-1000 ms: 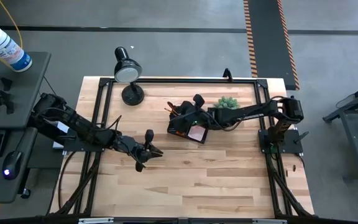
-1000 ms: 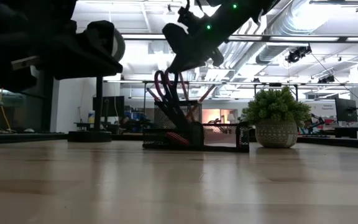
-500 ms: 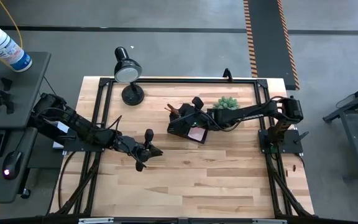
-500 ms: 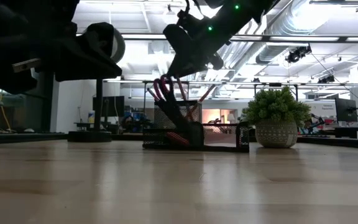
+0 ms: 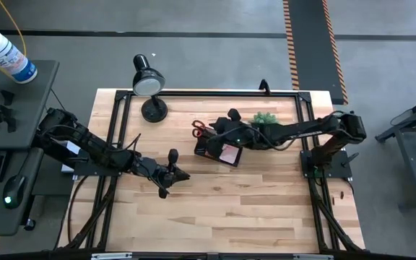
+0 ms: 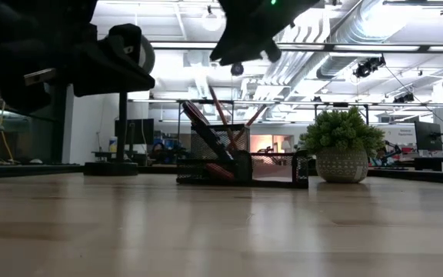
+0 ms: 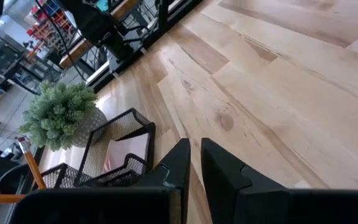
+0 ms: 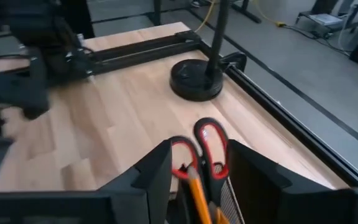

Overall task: Pick and place office supplies into organizer
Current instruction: Return to Home Position

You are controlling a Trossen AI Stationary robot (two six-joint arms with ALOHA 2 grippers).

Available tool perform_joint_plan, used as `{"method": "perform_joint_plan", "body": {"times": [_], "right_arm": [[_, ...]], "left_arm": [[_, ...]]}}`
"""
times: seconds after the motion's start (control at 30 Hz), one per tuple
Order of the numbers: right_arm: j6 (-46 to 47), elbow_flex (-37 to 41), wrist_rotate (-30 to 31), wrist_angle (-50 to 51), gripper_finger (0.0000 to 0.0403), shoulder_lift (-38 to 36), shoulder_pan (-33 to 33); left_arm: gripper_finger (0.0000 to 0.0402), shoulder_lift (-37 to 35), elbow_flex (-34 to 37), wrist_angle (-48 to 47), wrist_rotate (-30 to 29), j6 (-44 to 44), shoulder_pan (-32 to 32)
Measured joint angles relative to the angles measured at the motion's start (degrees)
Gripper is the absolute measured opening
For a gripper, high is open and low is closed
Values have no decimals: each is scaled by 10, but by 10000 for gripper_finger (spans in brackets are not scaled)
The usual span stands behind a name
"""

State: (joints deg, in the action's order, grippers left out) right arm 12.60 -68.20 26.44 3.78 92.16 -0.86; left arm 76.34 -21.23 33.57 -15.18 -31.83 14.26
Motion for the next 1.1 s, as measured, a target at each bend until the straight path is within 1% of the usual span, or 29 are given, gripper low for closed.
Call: {"method": "perform_joint_plan", "body": {"times": [0.1, 0.17, 0.23, 0.3, 0.33, 0.37, 0.4, 0.53, 0.63, 0.7, 0.77, 0.87, 1.0, 1.1], "right_arm": [[1, 0, 1, 32, 133, -23, -17], [0, 0, 12, 60, 117, -39, -33], [-1, 0, 34, 90, 88, -57, -55], [0, 0, 53, 124, 49, -77, -79], [4, 0, 61, 142, 27, -88, -92], [10, 0, 69, 160, 14, -99, -106], [21, 0, 80, 177, 8, -108, -119], [84, 0, 135, 257, 19, -134, -181], [129, 0, 171, 330, 4, -137, -227], [158, 4, 182, 358, 6, -135, -257], [172, 23, 188, 351, 7, -134, -283], [189, 69, 196, 320, 2, -132, -314], [232, 138, 211, 278, 1, -132, -340], [228, 188, 216, 206, 2, -132, -350]], "left_arm": [[28, 0, 0, 3, 0, -8, 0], [28, 0, 0, 4, -5, -9, 0], [28, -1, 0, 4, -29, -9, 0], [28, -7, 0, 5, -52, -10, -1], [28, -13, 0, 4, -55, -13, -6], [28, -19, 0, 5, -52, -14, -11], [28, -28, 0, 5, -42, -14, -18], [28, -70, 0, -6, -2, -14, -54], [28, -106, 0, -47, 10, -14, -80], [28, -130, 0, -83, 11, -14, -92], [28, -159, 6, -103, 11, -14, -102], [28, -205, 31, -96, 19, -14, -115], [28, -269, 74, -96, 37, -12, -133], [28, -318, 109, -92, 41, -9, -143]]}}
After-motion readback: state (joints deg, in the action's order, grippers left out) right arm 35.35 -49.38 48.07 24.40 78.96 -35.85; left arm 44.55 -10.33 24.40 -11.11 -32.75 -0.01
